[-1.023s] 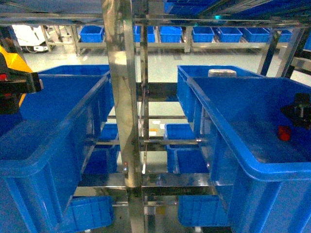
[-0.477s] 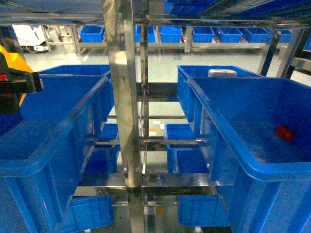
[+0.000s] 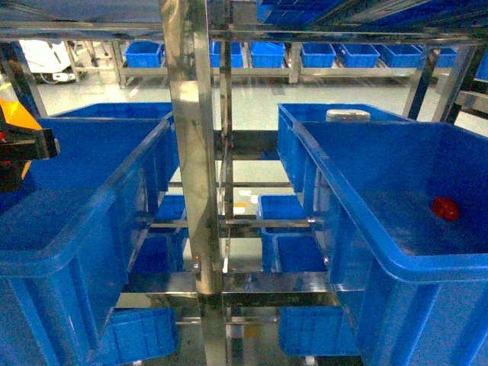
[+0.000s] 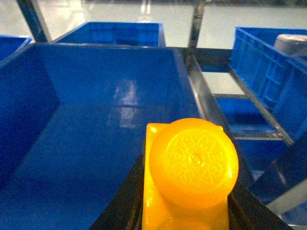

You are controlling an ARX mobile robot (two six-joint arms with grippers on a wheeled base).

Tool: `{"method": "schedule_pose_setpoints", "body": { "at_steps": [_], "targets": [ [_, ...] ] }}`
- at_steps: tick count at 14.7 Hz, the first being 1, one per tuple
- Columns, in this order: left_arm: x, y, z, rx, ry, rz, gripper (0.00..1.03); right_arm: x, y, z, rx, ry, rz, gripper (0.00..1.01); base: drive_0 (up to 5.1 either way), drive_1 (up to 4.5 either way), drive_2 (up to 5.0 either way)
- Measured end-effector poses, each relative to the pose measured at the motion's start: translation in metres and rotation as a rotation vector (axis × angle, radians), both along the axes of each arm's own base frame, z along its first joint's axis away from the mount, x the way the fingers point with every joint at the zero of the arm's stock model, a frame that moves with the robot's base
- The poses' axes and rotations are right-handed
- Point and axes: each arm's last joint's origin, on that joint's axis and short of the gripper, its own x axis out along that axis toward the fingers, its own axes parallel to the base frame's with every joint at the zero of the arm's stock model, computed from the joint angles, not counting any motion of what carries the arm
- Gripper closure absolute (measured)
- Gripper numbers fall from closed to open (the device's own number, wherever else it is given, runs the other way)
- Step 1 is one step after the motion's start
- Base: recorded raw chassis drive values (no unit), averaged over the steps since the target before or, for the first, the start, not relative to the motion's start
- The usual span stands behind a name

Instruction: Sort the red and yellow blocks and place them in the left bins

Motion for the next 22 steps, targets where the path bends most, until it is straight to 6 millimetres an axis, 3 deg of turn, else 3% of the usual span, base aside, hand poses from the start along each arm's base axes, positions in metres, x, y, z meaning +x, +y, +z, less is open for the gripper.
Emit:
{"method": "schedule_pose_setpoints", "body": {
  "at_steps": [3, 6, 7, 8, 9, 10, 14, 17, 22],
  "targets": [
    [0.023, 0.021, -0.029, -0.018, 0.094, 0.036, 0.76, 0.000, 0.000, 0.000, 0.000, 0.001, 0.000, 0.03, 0.0, 0.00, 0.0],
    [0.070, 0.047, -0.042, -0.020, 0.072, 0.083, 0.76, 0.000, 0.000, 0.000, 0.000, 0.001, 0.000, 0.03, 0.0, 0.00, 0.0],
    [0.088, 0.065, -0.064, -0.023, 0.145, 0.119, 0.76, 0.000, 0.000, 0.000, 0.000, 0.001, 0.000, 0.03, 0.0, 0.00, 0.0],
    [0.116, 0.086, -0.073, -0.031, 0.144, 0.145, 0.76, 0.000, 0.000, 0.000, 0.000, 0.001, 0.000, 0.03, 0.0, 0.00, 0.0],
    [0.119, 0.088, -0.072, -0.038, 0.138, 0.142, 0.70, 0.000, 0.000, 0.000, 0.000, 0.001, 0.000, 0.03, 0.0, 0.00, 0.0],
    [0.123, 0.089, -0.069, -0.046, 0.135, 0.135, 0.55, 0.000, 0.000, 0.000, 0.000, 0.001, 0.000, 0.03, 0.0, 0.00, 0.0],
    [0.117, 0.079, -0.055, -0.056, 0.157, 0.105, 0.05, 0.000, 0.000, 0.000, 0.000, 0.000, 0.000, 0.03, 0.0, 0.00, 0.0],
    [0.095, 0.072, -0.039, -0.060, 0.152, 0.078, 0.05, 0.000, 0.000, 0.000, 0.000, 0.001, 0.000, 0.03, 0.0, 0.00, 0.0],
    [0.028, 0.045, -0.010, -0.077, 0.125, -0.023, 0.05, 0.000, 0.000, 0.000, 0.000, 0.001, 0.000, 0.03, 0.0, 0.00, 0.0]
  ]
}}
